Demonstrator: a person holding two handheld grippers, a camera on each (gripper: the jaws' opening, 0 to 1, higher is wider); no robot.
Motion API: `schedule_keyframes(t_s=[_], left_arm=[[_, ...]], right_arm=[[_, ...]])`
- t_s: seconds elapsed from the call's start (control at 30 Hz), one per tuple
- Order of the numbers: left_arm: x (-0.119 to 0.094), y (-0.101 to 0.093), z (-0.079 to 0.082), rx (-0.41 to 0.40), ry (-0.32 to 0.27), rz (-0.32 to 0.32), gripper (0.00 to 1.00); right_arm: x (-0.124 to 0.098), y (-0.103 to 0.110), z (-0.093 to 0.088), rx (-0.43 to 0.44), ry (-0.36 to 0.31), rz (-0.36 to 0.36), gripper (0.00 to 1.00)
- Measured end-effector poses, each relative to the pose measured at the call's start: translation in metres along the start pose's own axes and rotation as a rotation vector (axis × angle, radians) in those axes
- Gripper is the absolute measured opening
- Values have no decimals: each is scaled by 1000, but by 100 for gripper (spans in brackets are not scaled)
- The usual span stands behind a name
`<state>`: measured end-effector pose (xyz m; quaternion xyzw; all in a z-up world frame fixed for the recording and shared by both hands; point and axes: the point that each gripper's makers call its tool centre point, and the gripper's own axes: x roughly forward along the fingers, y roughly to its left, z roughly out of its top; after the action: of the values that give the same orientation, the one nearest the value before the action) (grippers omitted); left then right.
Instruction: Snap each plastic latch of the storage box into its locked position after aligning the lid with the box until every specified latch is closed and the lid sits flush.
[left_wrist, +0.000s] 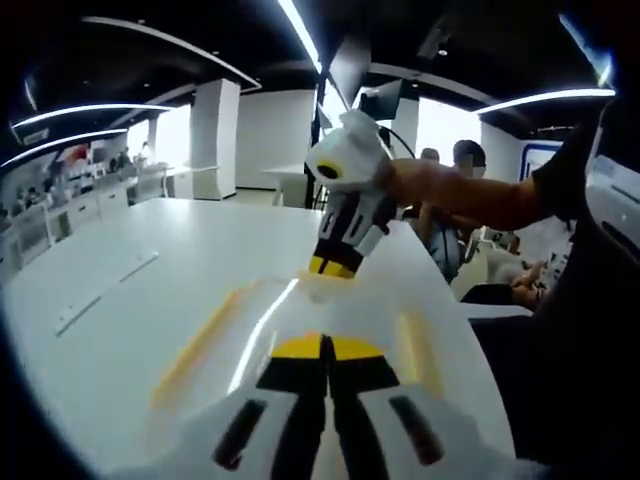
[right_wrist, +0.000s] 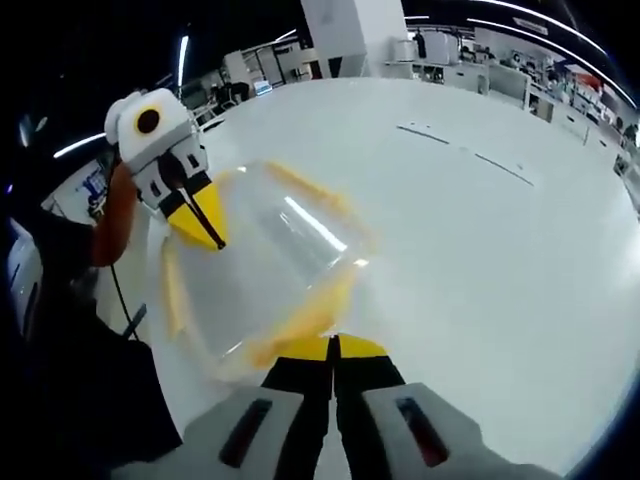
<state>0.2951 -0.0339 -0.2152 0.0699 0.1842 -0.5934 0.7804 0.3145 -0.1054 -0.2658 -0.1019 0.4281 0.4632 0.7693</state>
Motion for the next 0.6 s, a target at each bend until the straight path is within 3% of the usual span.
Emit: schedule_keyframes(t_s=[0.27, 0.4, 0.53, 0.57, 0.6], left_arm=[[0, -1, 0, -3, 0, -3, 0], [1, -2, 0, -12, -13, -10, 0], [0, -3, -2, -26, 0, -10, 0], [0, -3, 3, -11, -22, -10, 0], [-2, -3, 3, -9, -21, -8, 0]], right_arm=[[0, 3, 0, 8, -2, 1, 0], [-1, 0, -1, 51, -25, 16, 0], [7, 8, -16, 83, 7, 36, 0], [8, 16, -15, 82, -31, 23, 0], [4, 8, -9, 88, -37, 28, 0]])
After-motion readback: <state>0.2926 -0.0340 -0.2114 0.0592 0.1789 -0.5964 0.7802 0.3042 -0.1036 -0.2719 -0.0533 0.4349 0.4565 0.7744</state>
